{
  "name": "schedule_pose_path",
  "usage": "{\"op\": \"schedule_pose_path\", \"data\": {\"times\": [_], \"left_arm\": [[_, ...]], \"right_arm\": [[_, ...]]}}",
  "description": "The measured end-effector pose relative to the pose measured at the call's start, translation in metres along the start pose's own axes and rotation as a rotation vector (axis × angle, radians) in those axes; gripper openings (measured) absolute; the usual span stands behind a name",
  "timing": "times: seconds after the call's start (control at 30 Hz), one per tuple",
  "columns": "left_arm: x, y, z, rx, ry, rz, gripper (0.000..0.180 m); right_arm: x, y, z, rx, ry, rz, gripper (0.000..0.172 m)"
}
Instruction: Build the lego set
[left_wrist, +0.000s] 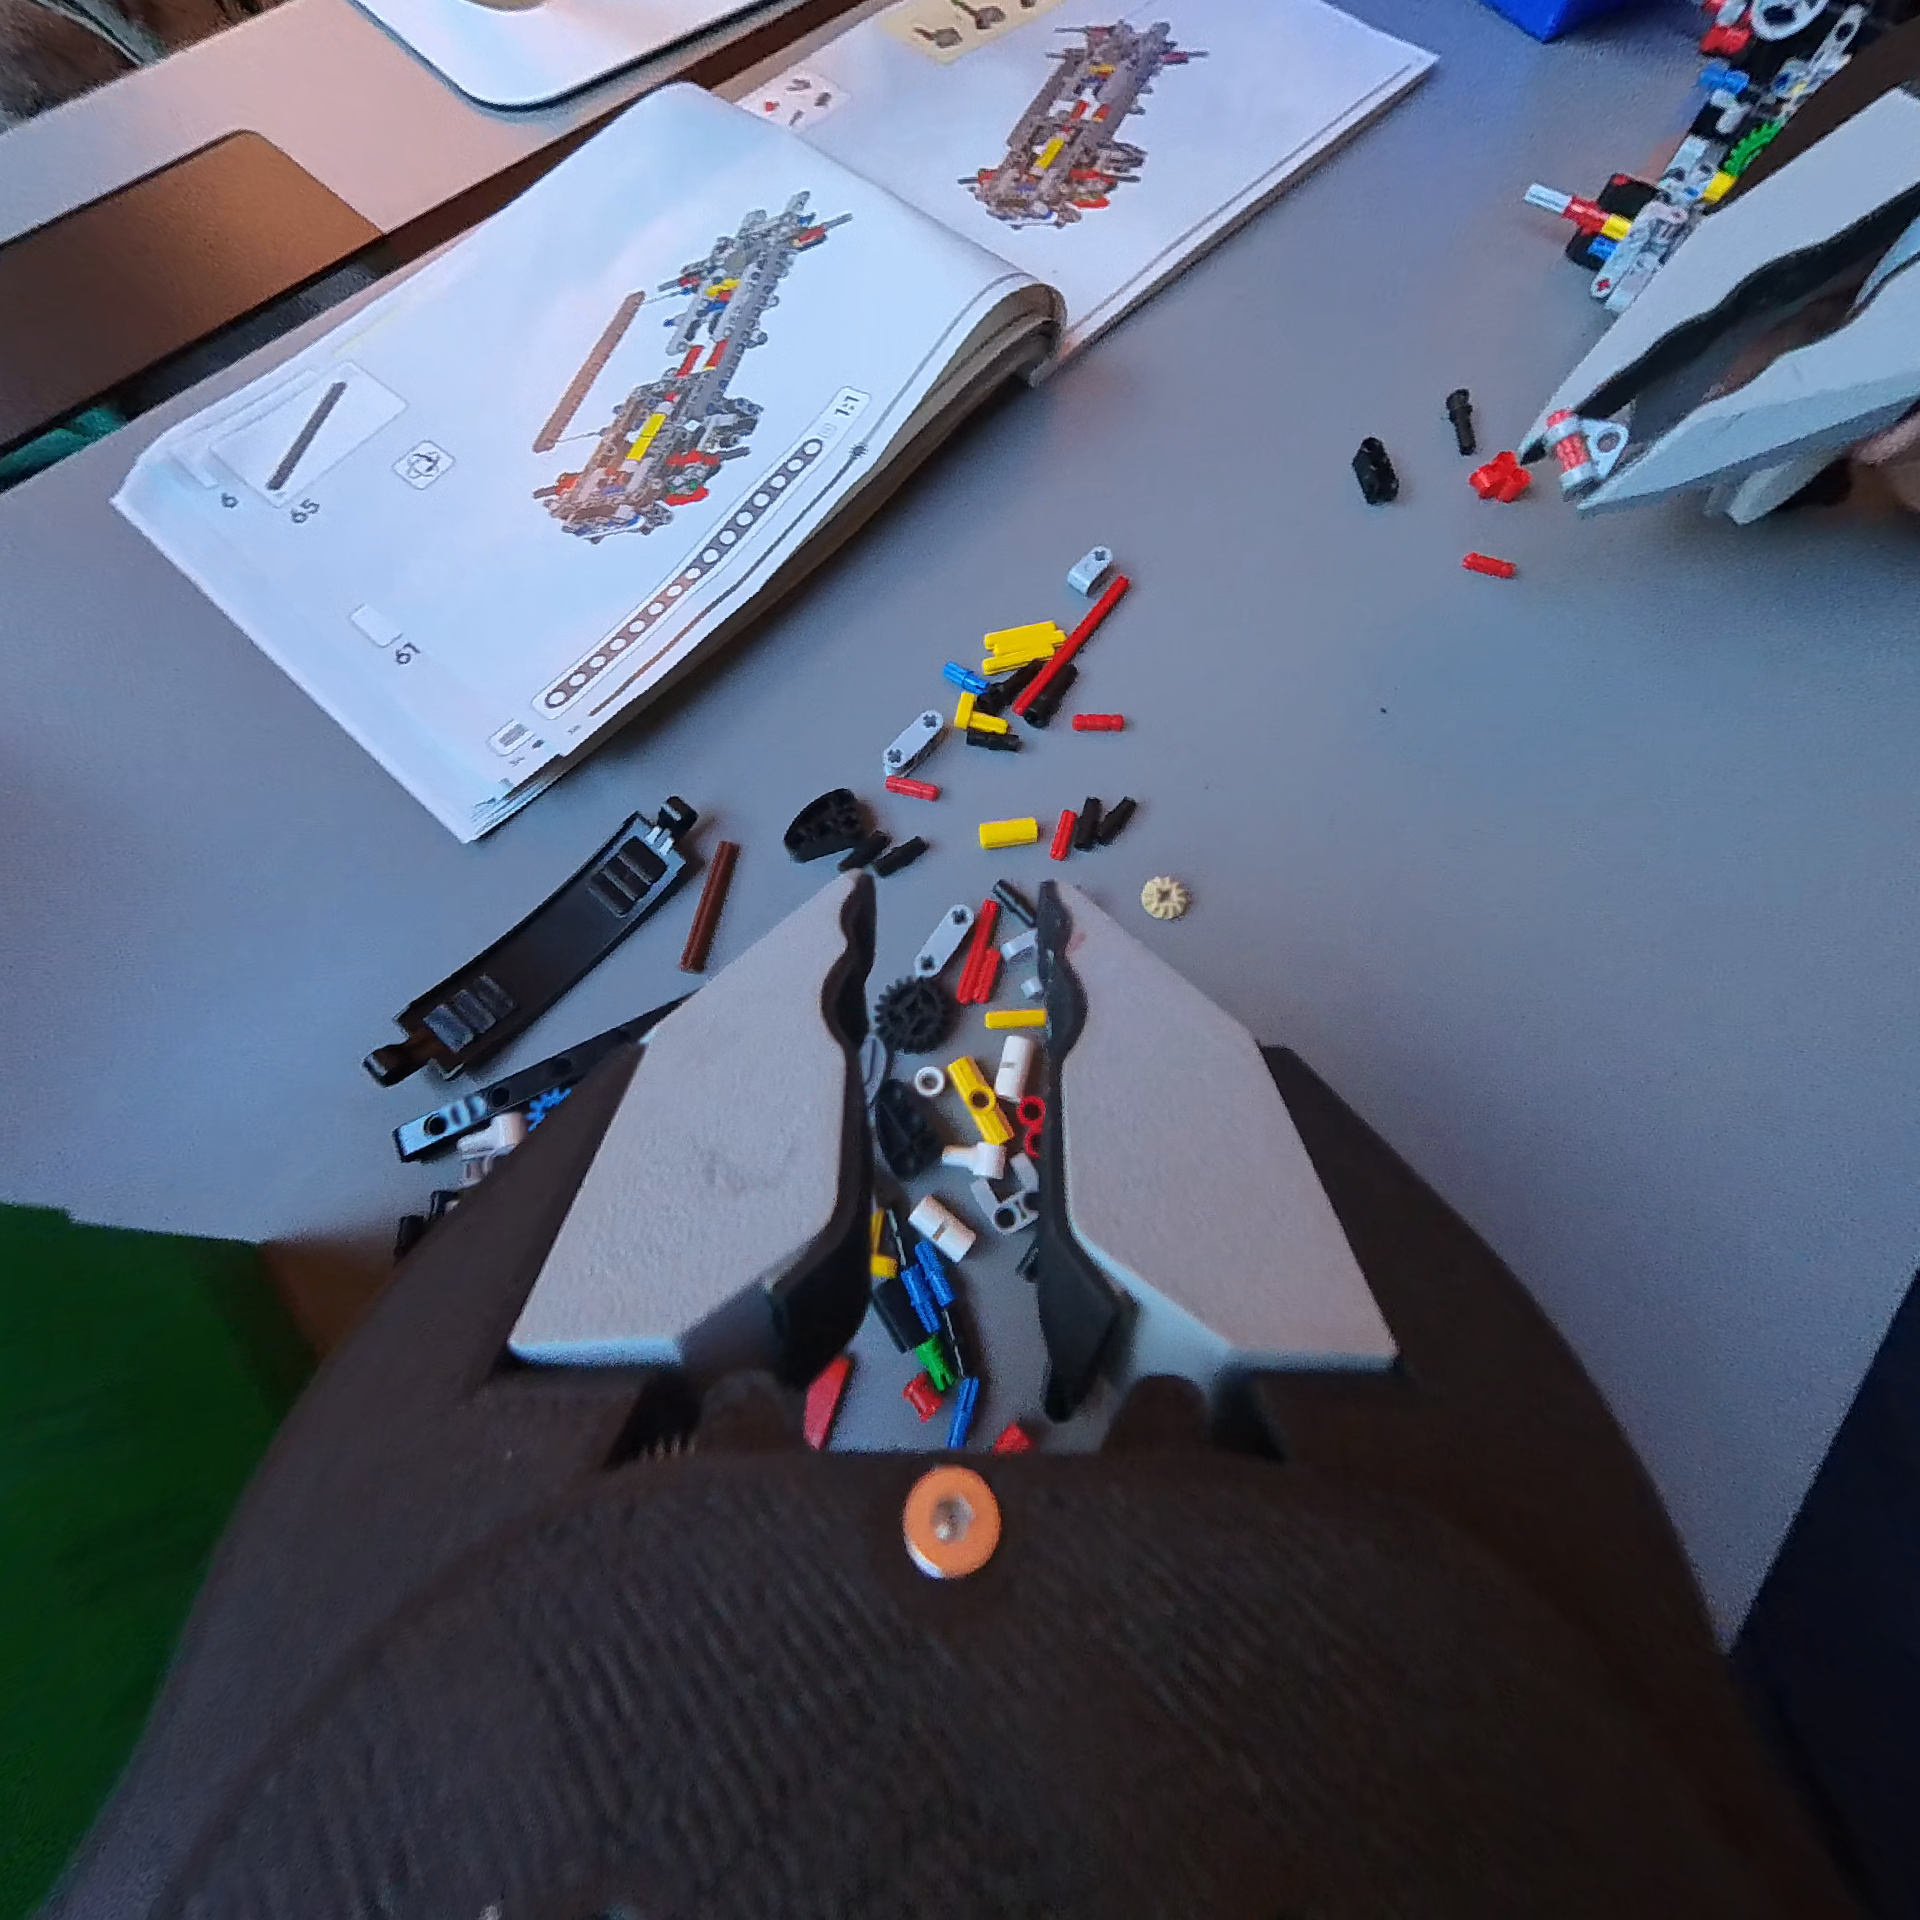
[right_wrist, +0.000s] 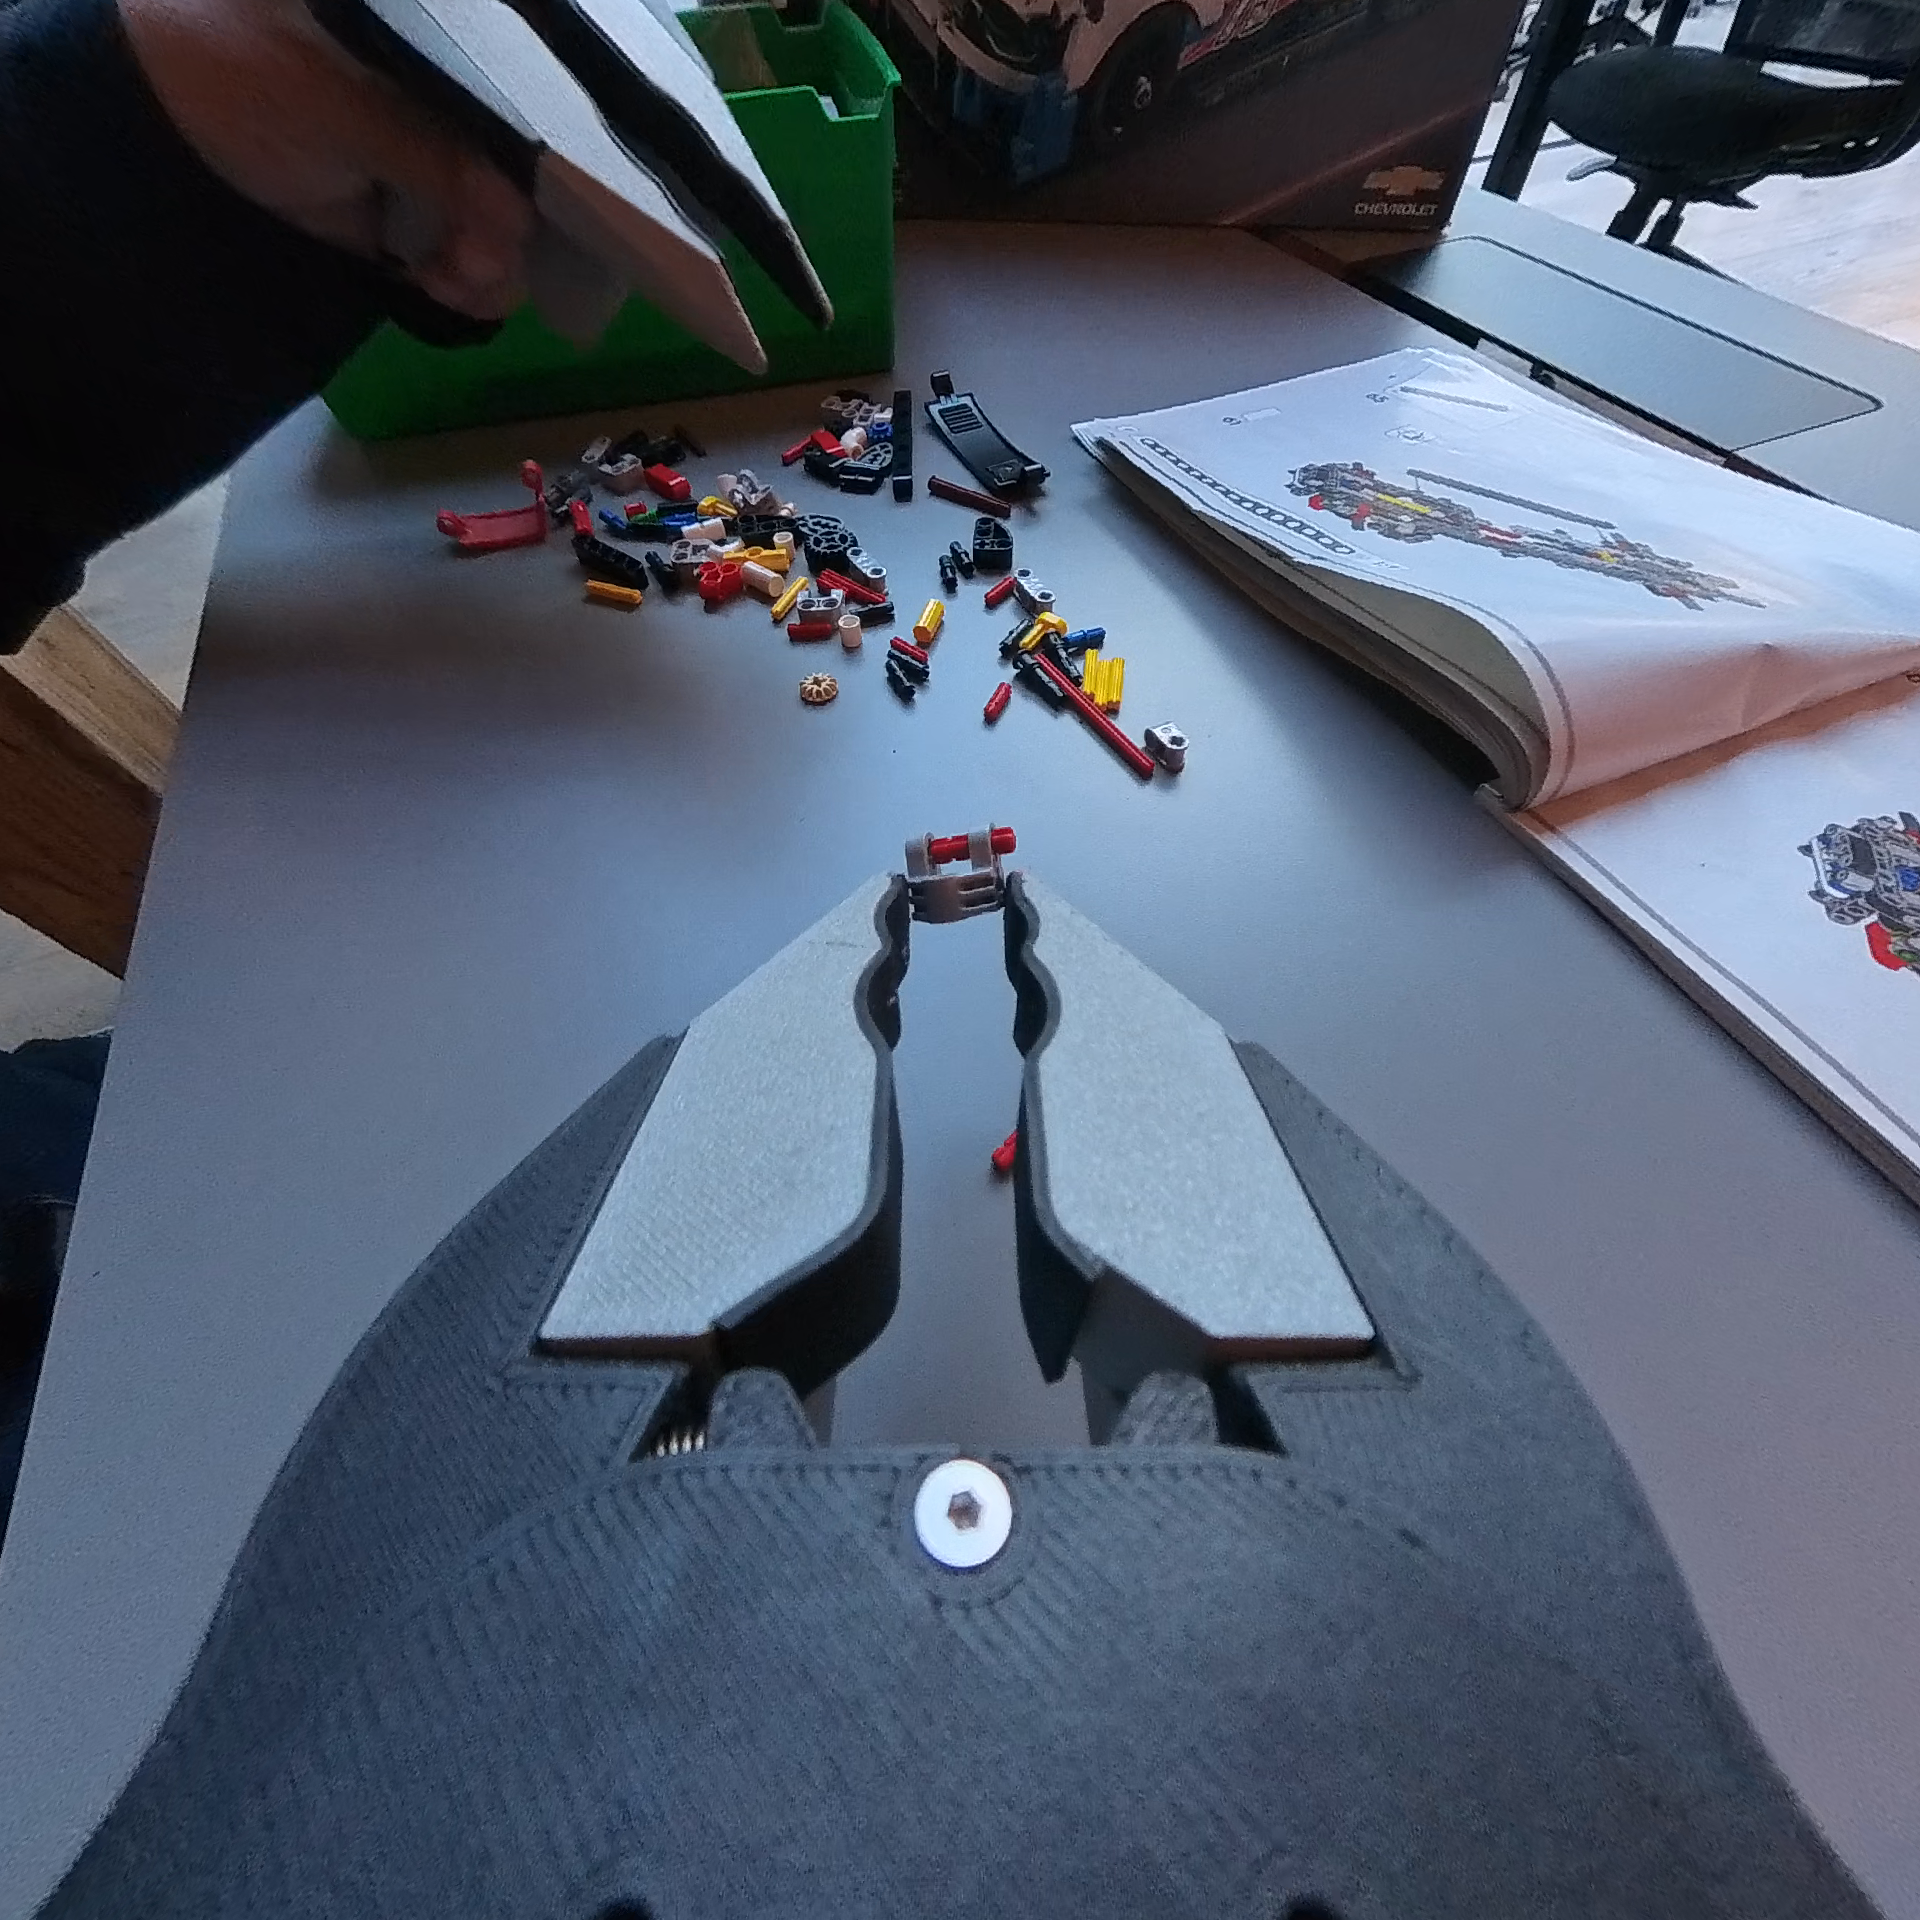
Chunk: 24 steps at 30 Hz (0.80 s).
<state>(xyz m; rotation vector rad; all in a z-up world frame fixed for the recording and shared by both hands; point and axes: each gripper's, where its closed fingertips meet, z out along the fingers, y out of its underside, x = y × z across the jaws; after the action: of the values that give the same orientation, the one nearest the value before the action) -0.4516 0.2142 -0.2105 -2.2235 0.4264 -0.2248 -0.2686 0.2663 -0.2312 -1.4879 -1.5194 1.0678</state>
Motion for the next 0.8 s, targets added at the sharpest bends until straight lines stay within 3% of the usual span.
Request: {"op": "schedule_pose_path", "data": {"times": [0.17,0.27,0.37,0.57,0.67,0.8], "left_arm": [[0.009,0.007,0.017,-0.058,0.011,0.049,0.028],[0.012,0.013,0.021,-0.091,0.013,0.115,0.013],[0.001,0.020,0.017,-0.127,-0.049,0.150,0.012],[-0.004,0.008,0.009,-0.053,-0.032,0.085,0.009],[0.012,-0.005,0.025,-0.036,0.025,0.095,0.010],[0.039,-0.024,0.067,-0.092,0.064,0.265,0.010]], "right_arm": [[0.000,0.001,0.001,-0.008,0.000,-0.004,0.015],[0.000,0.001,0.000,-0.006,-0.001,0.000,0.015],[0.001,0.001,0.000,-0.002,-0.005,0.010,0.014],[0.001,0.001,0.001,-0.010,-0.008,0.016,0.015],[0.002,0.002,0.002,-0.018,-0.004,0.025,0.015],[0.007,0.001,0.000,-0.007,0.003,0.056,0.015]]}}
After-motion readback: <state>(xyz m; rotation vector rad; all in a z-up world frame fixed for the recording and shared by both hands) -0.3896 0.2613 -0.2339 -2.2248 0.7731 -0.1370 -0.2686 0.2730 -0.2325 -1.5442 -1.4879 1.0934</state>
